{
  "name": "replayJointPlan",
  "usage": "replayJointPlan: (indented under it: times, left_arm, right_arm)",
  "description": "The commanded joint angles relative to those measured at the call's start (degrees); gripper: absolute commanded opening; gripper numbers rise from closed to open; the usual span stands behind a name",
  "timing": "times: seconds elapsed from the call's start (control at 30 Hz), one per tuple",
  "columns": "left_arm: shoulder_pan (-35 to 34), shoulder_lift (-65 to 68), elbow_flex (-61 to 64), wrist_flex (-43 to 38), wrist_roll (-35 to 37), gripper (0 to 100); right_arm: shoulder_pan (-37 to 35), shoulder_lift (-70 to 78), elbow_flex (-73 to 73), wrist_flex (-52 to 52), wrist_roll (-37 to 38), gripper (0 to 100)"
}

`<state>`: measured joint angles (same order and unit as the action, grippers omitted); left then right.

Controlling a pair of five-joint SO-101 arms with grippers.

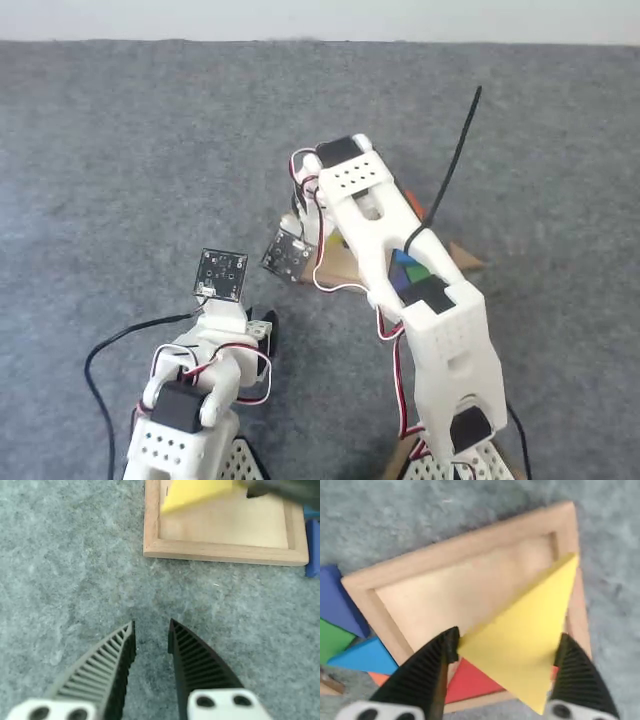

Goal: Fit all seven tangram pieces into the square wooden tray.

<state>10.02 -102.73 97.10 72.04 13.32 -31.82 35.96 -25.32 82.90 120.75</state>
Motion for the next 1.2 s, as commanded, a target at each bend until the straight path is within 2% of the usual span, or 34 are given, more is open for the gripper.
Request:
replayJointPlan:
  times: [0.0,0.27,0.33,0.5,0.67,0.73,0.87,0.97,1.07,1.17]
  left_arm:
    - [0.1,-1.0,-0.7,0.1,0.4,11]
    - [0.1,-1.0,-0.7,0.1,0.4,11]
    - [0.1,-1.0,-0.7,0.1,0.4,11]
    - [0.1,-1.0,-0.7,0.1,0.4,11]
    - [0.1,-1.0,-0.7,0.1,0.4,11]
    - [0.1,-1.0,-0.7,0.1,0.4,11]
    - [0.1,-1.0,-0.7,0.1,0.4,11]
    - [0.1,-1.0,-0.7,0.1,0.4,11]
    - [0.1,-1.0,-0.7,0.1,0.4,11]
    - [0.1,-1.0,-0.7,0.1,0.4,11]
  right_arm:
    - [-0.3,-0.9,-4.7,-0.9,-2.7,31.6]
    - [-0.1,-1.4,-5.9,-0.9,-2.7,31.5]
    - [1.3,-1.5,-8.1,-0.8,-4.8,31.4]
    - [5.3,-1.5,-21.4,1.1,-25.8,31.4]
    - [6.5,-1.5,-40.6,15.3,-49.3,30.7]
    - [6.3,-1.5,-48.3,20.5,-57.0,25.1]
    - [9.6,-1.5,-56.7,20.2,-75.9,0.3]
    - [13.1,-1.2,-56.5,20.4,-86.3,5.2]
    - [16.2,-1.5,-47.0,20.3,-99.0,0.5]
    - [16.5,-4.1,-36.6,20.3,-101.5,0.8]
